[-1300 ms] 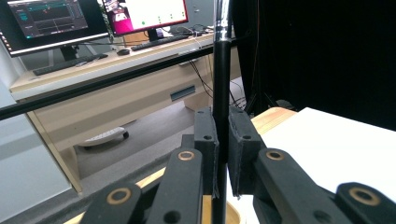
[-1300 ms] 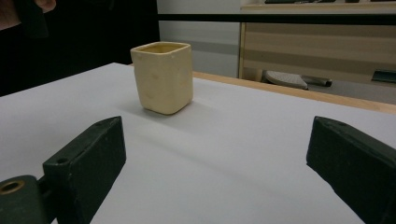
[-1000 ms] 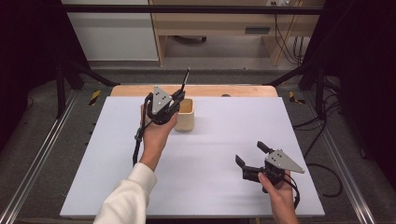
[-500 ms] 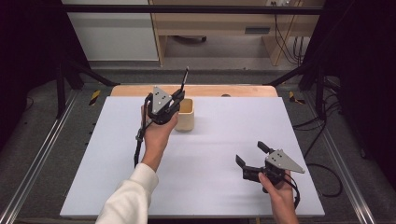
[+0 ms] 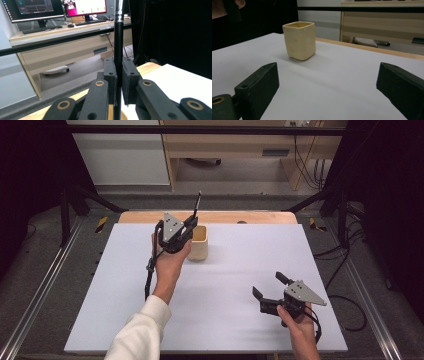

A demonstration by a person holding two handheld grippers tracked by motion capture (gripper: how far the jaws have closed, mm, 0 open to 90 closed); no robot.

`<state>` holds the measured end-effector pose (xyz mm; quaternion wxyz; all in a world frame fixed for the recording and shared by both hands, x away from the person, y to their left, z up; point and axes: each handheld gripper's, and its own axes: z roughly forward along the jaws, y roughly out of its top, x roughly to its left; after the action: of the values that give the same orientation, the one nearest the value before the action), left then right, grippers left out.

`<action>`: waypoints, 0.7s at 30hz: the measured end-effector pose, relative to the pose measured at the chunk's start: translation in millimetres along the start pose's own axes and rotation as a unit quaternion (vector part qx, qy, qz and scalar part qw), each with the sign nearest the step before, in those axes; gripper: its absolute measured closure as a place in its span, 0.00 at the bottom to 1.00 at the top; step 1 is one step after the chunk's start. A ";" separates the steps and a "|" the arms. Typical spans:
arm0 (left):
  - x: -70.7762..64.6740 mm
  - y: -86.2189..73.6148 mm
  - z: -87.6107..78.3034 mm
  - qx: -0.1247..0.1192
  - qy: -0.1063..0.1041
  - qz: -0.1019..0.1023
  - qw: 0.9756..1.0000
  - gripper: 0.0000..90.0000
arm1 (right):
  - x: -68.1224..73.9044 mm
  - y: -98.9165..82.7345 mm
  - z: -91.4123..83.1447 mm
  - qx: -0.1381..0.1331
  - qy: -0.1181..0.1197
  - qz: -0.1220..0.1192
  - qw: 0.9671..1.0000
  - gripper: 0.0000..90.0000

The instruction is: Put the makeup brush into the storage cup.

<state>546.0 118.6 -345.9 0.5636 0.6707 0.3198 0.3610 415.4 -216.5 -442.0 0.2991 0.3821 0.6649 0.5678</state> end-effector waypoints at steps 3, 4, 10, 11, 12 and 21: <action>-1.0 -0.5 0.9 -0.001 0.000 0.000 1.000 0.93 | 0.1 0.1 -0.3 0.000 0.000 0.000 1.000 0.05; -1.4 -1.0 1.6 -0.002 -0.001 -0.001 1.000 0.93 | 0.0 0.0 -0.1 0.000 0.000 -0.001 1.000 0.05; -0.3 -4.8 3.9 0.001 0.001 -0.003 1.000 0.93 | -0.1 0.1 -0.3 0.000 -0.001 0.001 1.000 0.05; 0.0 -5.4 4.1 0.001 0.001 -0.003 1.000 0.93 | -0.4 -0.2 -0.3 0.000 0.000 0.000 1.000 0.05; 0.7 -5.6 4.8 -0.004 0.003 0.001 1.000 0.93 | -0.4 -0.2 -0.3 0.000 0.000 0.000 1.000 0.05; 1.8 -11.2 5.9 -0.001 0.005 -0.013 1.000 0.93 | -0.1 -0.3 -0.4 0.002 0.001 0.001 1.000 0.05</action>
<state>551.7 118.8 -357.3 0.5675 0.6642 0.3304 0.3572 415.1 -216.8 -442.2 0.2978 0.3826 0.6657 0.5672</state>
